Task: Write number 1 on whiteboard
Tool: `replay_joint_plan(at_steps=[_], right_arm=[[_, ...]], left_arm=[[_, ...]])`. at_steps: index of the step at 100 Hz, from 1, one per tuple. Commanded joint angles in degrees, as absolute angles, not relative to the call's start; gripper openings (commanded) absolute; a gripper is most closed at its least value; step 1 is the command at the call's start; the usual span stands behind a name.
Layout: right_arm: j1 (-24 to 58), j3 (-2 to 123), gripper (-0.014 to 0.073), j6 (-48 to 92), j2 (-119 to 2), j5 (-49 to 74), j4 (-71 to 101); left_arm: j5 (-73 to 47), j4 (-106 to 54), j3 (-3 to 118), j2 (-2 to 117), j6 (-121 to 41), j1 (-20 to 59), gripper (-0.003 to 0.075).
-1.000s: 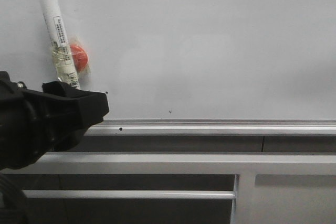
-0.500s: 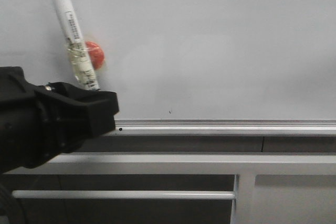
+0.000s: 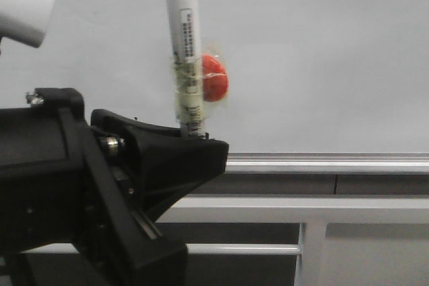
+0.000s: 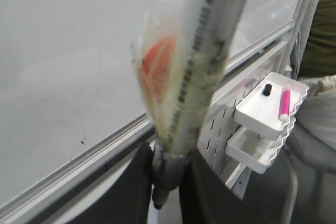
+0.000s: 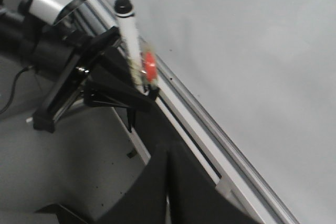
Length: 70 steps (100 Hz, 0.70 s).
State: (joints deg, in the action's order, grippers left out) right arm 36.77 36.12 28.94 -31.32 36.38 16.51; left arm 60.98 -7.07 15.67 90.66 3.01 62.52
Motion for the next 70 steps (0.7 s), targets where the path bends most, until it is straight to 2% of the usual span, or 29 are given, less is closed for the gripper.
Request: replay_joint_plan(at_steps=[1,9,21,28,34,53,70], right_arm=[[42.2,39.9,-0.0029,29.5,-34.0,34.4,12.3],[47.7,41.5,0.0064,29.1,-37.0,36.9,7.8],[51.7,43.3,0.0342,22.1,-41.4,39.9,-1.3],[52.3,43.9,0.0456,20.9,-43.2,41.1,-4.4],[52.3,44.1,0.0473,20.9,-44.0,40.1,-4.4],[52.7,44.2,0.0437,20.9,-44.2,34.7,-6.8],[52.7,46.0,0.0437,20.9,-47.5,33.9,-6.1]], left_arm=[[56.4,-6.8,18.8,86.3,-3.1,62.5,-0.002],[42.3,-6.8,22.7,82.4,-10.3,62.5,-0.002],[24.2,-7.8,28.8,78.0,-20.5,62.5,-0.002],[15.5,-7.8,31.7,76.1,-24.6,62.5,-0.002],[12.4,-7.8,33.0,75.3,-26.6,62.5,-0.002],[6.1,-5.1,35.4,75.1,-27.4,62.5,-0.002],[5.9,-4.7,37.2,75.1,-27.4,62.5,-0.002]])
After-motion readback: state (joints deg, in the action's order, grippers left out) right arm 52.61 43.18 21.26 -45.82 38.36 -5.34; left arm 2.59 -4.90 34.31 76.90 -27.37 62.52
